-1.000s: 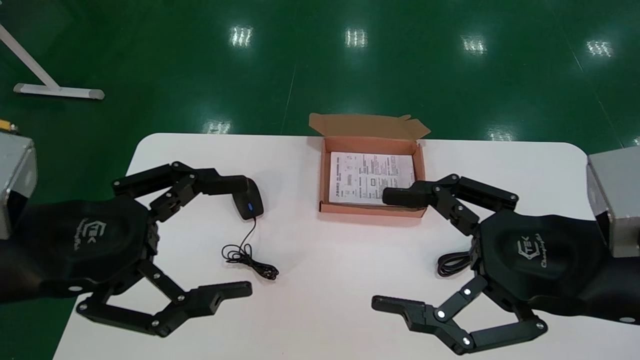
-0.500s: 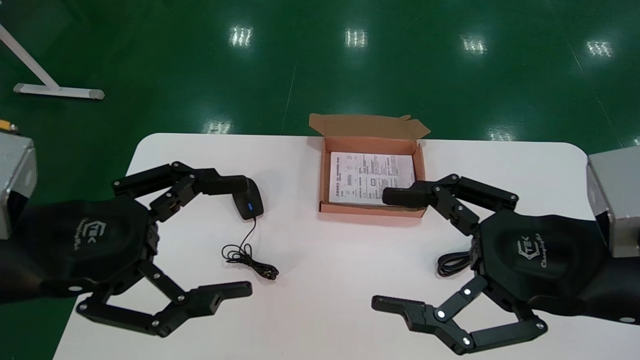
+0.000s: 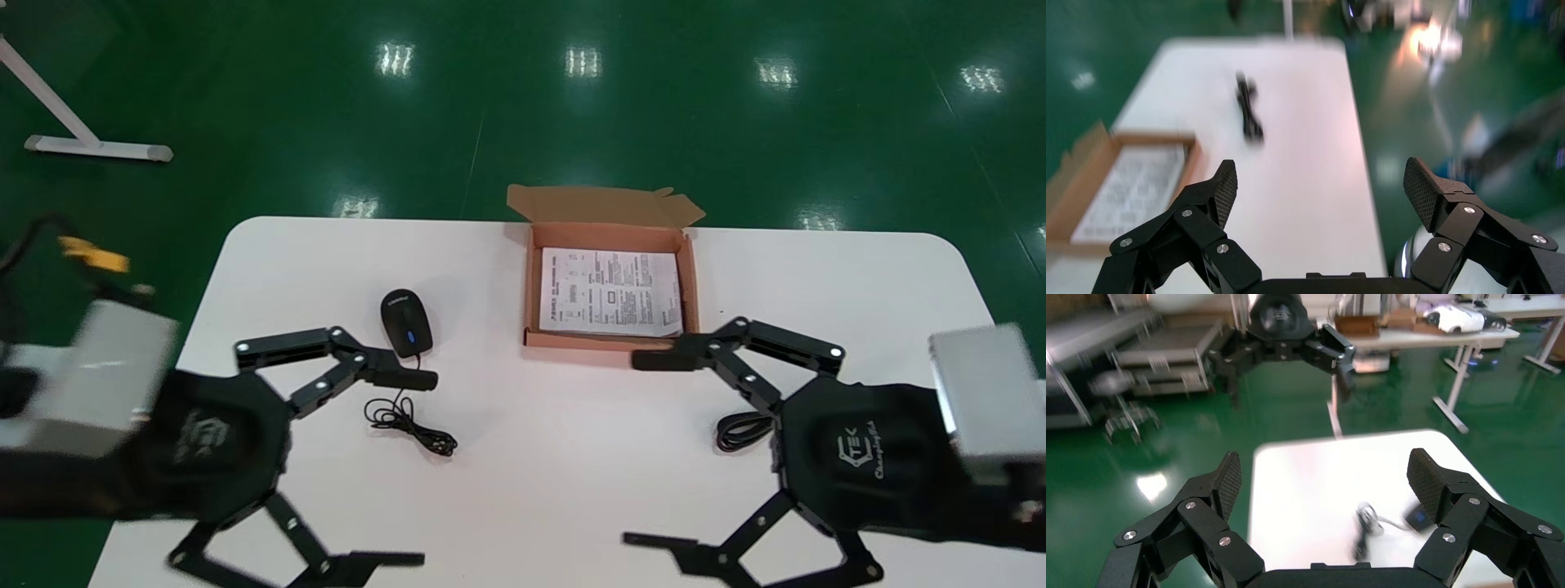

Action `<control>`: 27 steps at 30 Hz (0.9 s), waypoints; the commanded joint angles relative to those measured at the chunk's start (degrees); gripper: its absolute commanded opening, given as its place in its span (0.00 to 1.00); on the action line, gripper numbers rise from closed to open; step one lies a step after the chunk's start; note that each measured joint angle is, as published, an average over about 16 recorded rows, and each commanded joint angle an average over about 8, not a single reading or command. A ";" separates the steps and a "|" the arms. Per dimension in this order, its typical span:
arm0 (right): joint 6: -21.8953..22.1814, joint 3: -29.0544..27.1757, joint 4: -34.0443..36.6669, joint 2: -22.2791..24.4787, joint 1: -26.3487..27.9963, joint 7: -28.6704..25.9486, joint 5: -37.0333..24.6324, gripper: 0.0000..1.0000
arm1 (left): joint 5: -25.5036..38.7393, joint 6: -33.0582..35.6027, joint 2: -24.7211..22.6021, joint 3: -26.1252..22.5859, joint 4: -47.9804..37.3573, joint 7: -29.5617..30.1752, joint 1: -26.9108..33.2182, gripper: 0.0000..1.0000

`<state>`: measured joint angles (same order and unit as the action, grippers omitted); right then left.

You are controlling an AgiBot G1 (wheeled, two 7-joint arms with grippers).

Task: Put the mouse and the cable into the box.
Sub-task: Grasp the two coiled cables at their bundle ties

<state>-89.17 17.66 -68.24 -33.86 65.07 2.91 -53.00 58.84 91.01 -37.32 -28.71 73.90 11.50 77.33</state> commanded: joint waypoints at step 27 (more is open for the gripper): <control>9.44 11.21 37.80 -6.46 15.89 34.43 -29.69 1.00 | 27.78 -4.44 -28.32 -27.08 -43.64 -29.00 19.55 1.00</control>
<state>-80.70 28.54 -31.44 -40.21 80.58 36.56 -81.23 85.55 86.29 -64.20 -54.78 32.14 -16.60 96.32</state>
